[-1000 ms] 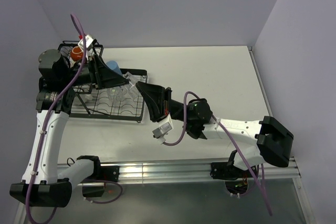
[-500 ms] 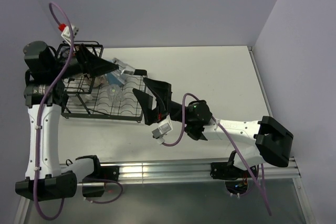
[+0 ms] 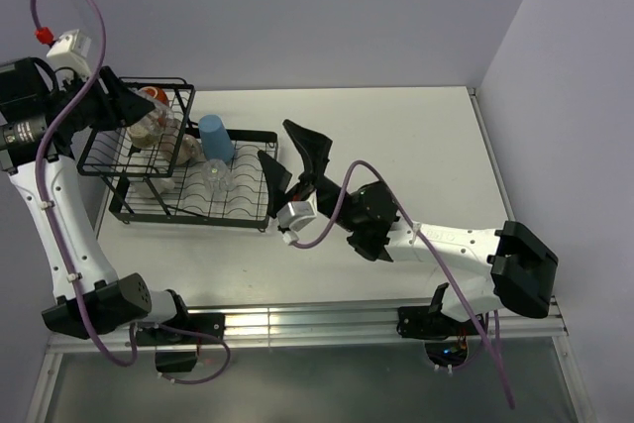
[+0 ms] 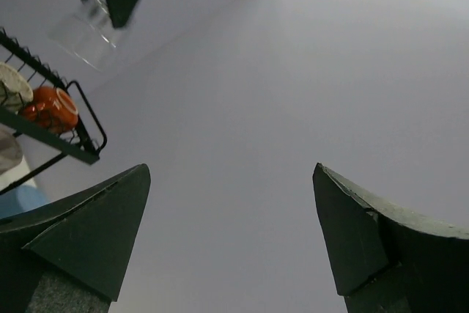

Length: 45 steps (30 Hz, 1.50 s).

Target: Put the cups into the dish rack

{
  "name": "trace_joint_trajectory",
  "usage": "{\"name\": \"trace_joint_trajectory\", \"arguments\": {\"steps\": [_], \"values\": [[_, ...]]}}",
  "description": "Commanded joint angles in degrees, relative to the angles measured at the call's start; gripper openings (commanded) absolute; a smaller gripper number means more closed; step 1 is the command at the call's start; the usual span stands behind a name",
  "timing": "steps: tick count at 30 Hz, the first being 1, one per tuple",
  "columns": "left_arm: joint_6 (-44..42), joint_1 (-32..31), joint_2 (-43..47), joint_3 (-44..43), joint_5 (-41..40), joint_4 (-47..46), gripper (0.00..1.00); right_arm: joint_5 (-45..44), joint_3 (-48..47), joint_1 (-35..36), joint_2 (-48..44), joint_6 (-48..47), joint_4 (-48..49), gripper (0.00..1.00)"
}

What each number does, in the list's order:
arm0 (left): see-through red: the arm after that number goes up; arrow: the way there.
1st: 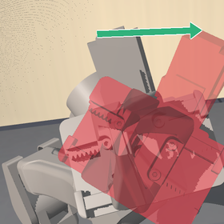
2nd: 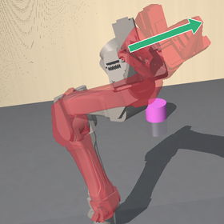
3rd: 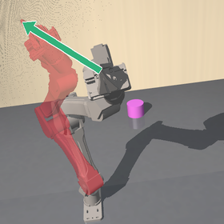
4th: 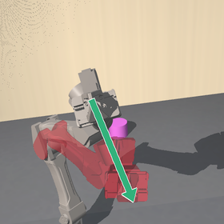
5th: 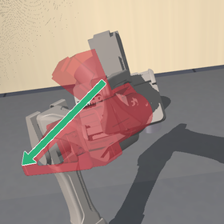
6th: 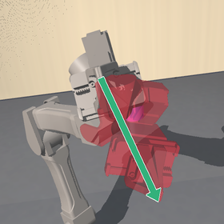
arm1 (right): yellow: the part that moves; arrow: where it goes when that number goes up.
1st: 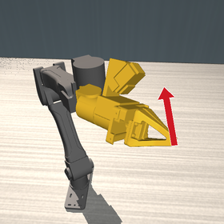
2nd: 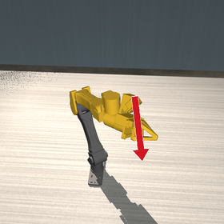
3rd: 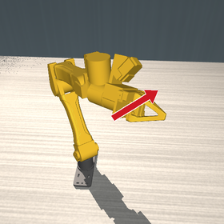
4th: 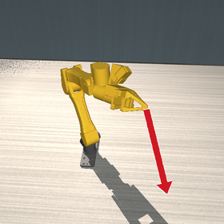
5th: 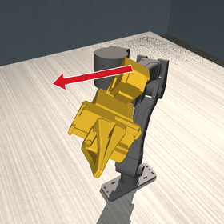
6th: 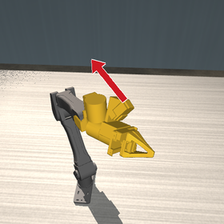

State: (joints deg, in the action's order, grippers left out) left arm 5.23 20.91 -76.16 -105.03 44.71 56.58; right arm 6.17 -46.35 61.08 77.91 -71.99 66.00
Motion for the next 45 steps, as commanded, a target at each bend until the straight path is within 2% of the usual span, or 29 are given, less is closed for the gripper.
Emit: {"name": "trace_joint_trajectory", "arguments": {"steps": [1, 4, 8, 9, 13, 20, 27, 35, 45], "values": [[-10.5, 3.7, -0.4, -3.1, -5.5, 5.0, 0.00, -8.1, -3.5, -1.0, -2.3, 4.7, -6.0, 1.00], [-13.4, 5.5, -0.8, -2.5, -8.6, 5.7, 0.00, -10.0, -3.0, -1.2, -3.2, 6.2, -9.5, 1.00], [-15.9, 5.9, 2.3, 3.1, -13.6, 1.8, 0.00, -13.2, -4.2, -1.8, -3.9, 9.3, -15.8, 1.00], [-15.9, 5.9, 3.1, 4.5, -15.3, -1.0, 0.00, -14.3, -4.7, -2.1, -3.9, 10.9, -19.9, 1.00], [-15.5, 5.8, 5.0, 10.8, -17.5, -5.3, 0.00, -15.6, -8.3, -5.0, -2.7, 17.0, -29.2, 1.00], [-15.6, 5.8, 7.1, 17.0, -19.7, -11.9, 0.00, -15.5, -15.3, -9.6, -0.5, 27.1, -44.8, 1.00], [-15.6, 5.9, 6.5, 20.4, -19.3, -15.5, 0.00, -15.1, -15.0, -10.4, -0.8, 28.7, -46.1, 1.00], [-15.6, 5.8, 4.2, 21.3, -19.0, -14.9, 0.00, -15.4, -14.6, -11.2, -1.3, 28.7, -46.0, 1.00], [-17.4, 5.8, 6.3, 23.5, -18.4, -13.2, 0.00, -15.1, -14.8, -11.4, -0.7, 29.4, -46.5, 1.00]]}}
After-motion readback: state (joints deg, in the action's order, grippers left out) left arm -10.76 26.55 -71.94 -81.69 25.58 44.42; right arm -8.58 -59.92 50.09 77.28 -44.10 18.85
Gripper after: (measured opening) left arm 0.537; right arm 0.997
